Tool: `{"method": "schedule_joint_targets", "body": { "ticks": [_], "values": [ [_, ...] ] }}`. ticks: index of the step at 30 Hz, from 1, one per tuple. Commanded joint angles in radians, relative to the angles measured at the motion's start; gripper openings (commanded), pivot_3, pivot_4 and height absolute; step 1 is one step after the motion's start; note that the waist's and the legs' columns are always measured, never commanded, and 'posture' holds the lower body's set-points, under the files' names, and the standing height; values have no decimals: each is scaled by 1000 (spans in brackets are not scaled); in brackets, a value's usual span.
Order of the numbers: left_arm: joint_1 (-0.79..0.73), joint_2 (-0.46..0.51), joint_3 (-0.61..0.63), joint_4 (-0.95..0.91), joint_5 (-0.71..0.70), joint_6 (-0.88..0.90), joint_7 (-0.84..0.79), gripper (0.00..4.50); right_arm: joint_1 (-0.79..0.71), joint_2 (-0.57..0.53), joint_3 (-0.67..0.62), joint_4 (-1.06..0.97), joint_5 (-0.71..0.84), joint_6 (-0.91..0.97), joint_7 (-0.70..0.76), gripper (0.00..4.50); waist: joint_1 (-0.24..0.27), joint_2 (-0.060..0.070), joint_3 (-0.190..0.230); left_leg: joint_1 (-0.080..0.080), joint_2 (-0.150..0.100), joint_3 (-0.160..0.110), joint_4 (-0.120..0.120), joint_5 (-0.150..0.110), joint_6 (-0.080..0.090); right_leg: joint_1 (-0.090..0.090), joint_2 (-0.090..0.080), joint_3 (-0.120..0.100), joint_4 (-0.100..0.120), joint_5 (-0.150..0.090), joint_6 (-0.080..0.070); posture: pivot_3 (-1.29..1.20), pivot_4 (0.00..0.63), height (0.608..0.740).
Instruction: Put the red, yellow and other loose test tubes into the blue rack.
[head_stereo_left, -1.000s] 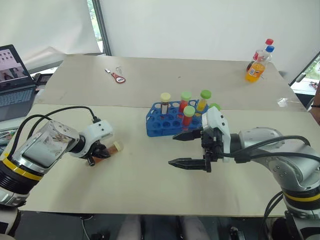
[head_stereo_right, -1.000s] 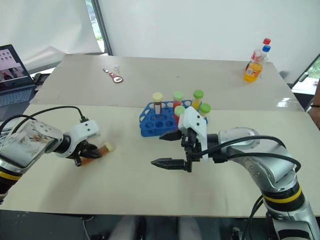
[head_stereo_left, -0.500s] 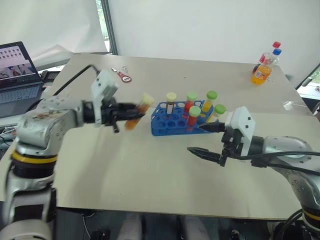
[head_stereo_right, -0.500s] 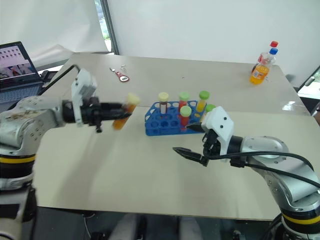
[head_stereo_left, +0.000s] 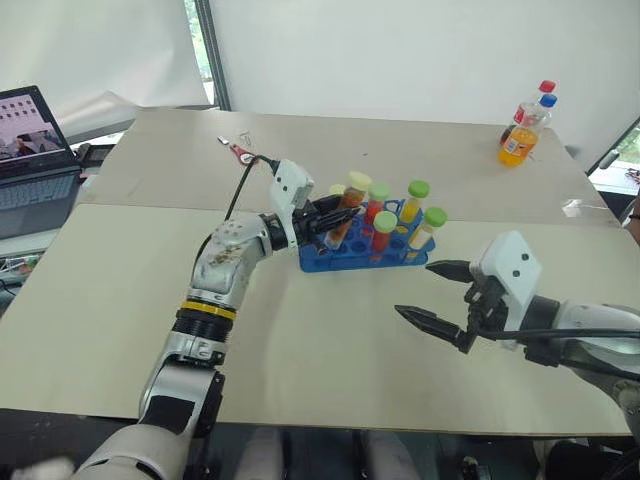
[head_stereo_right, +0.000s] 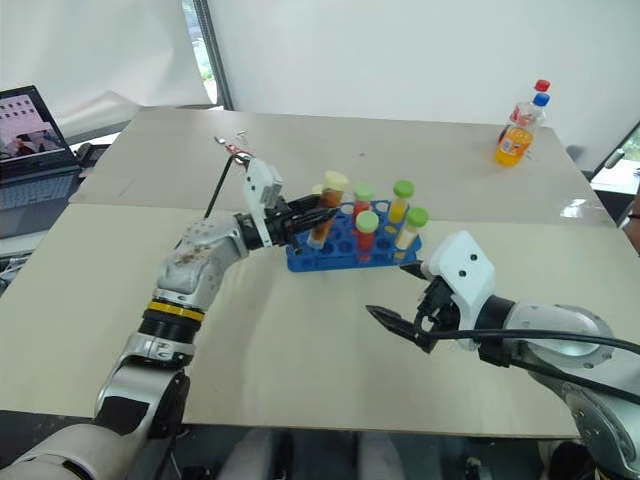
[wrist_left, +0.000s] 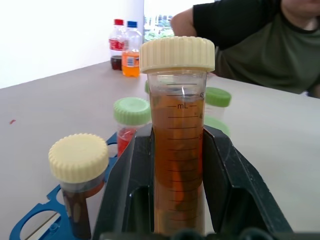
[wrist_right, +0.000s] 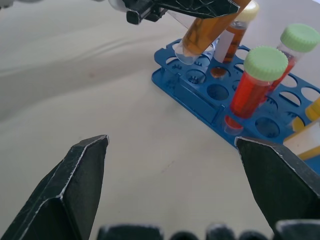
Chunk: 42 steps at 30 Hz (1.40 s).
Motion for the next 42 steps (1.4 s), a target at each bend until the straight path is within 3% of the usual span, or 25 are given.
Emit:
{"method": "schedule_joint_targets", "body": {
  "ticks": [1, 11, 33, 40, 41, 42],
  "values": [
    [-35, -31, 2, 60, 32, -103, 8, 813, 8, -8, -57, -50, 55, 33, -47, 4500, 0, 0, 0, 0, 0, 0, 0, 0, 0, 0, 0, 0, 0, 0, 0, 0, 150, 740],
    [-43, -90, 5, 242, 99, -306, 36, 813, 34, -26, -101, -75, 150, 60, -136, 4500, 1, 0, 0, 0, 0, -3, 0, 0, 0, 1, 0, 0, 0, 0, 0, 0, 150, 740],
    [107, -159, 30, 273, 157, -545, 185, 813, -26, 26, -33, -41, 212, 46, -407, 4500, 1, 0, 0, 1, 0, -6, 0, 0, 0, 2, 0, 0, 0, 0, 1, 0, 150, 740],
    [125, -116, 16, 245, 152, -531, 104, 3975, -39, 25, -41, 8, 178, 20, -411, 4500, -1, 0, 0, 0, 0, -6, 0, 0, 0, 2, 0, 0, 0, 0, 1, 0, 150, 740],
    [135, -100, 11, 224, 154, -517, 89, 4248, -39, 26, -41, 13, 172, 16, -407, 4500, 0, 0, 0, 0, 0, -6, 0, 0, 0, 2, 0, 0, 0, 0, 1, 0, 150, 740],
    [150, -73, -1, 196, 159, -506, 59, 4248, -37, 23, -40, 20, 161, 10, -398, 4500, 0, 0, 0, 0, 0, -6, 0, 0, 0, 2, 0, 0, 0, 0, 1, 0, 150, 740]
  ]
}}
